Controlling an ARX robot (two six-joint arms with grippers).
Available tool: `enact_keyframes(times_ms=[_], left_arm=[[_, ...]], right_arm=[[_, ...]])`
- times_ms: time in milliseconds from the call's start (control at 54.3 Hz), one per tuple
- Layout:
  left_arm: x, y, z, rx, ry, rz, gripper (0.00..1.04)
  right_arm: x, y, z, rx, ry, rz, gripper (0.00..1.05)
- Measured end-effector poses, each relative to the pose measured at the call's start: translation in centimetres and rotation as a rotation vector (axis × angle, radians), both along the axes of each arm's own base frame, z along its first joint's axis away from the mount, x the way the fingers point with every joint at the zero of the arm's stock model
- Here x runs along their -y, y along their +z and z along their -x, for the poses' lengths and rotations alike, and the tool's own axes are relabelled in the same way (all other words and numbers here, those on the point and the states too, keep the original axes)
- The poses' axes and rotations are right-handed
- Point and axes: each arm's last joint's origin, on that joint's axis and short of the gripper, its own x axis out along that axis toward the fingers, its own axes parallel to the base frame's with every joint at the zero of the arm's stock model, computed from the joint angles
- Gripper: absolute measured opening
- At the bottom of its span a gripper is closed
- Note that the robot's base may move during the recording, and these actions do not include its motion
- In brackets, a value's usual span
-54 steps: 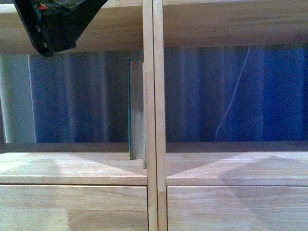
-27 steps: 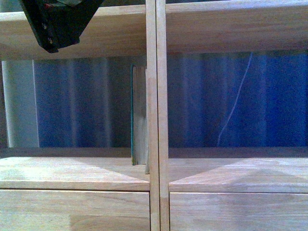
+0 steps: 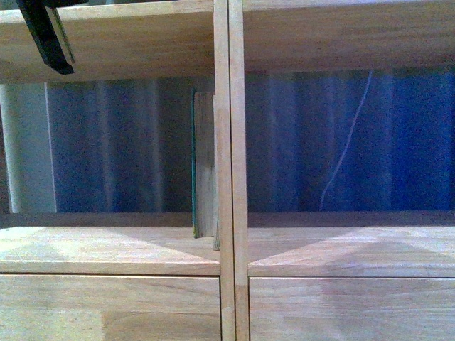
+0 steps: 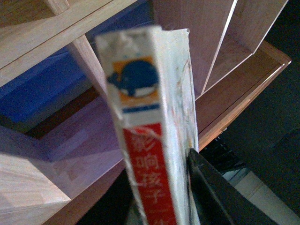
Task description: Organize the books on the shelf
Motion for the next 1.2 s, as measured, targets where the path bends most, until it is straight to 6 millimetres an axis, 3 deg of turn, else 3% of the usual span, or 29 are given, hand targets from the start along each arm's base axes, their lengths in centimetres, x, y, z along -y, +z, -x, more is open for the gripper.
enact_keyframes(times_ms=[129, 442, 498, 700, 811, 958, 1198], left_arm=[[0.0, 0.0, 0.0, -0.01, 0.003, 0.01, 0.07], [-0.1, 0.0, 0.0, -0.016, 0.002, 0.011, 0.07], [-0.1, 0.0, 0.0, -0.021, 0.004, 0.008, 0.07], [-0.6, 0.0, -0.4, -0.033, 0.027, -0.025, 0.07], [-1.5, 0.7, -0.7, -0.014, 0.061, -0.06, 0.07], [-3.5, 2.1, -1.0, 0.032, 0.135, -0.167, 0.07], [-5.5, 3.1, -0.5, 0.07, 0.267, -0.369, 0.07]], right_arm=[[0.1, -0.1, -0.2, -0.01, -0.009, -0.002, 0.07], [0.1, -0.3, -0.3, -0.03, -0.013, 0.014, 0.07], [0.2, -0.3, -0.4, -0.031, -0.029, 0.013, 0.2], [1.9, -0.4, -0.8, -0.04, -0.148, 0.079, 0.5], [4.4, -1.0, -1.0, -0.066, -0.323, 0.196, 0.68], [9.6, -2.3, -1.6, -0.129, -0.749, 0.467, 0.99], [13.8, -5.2, -2.4, -0.207, -1.132, 0.838, 0.98]])
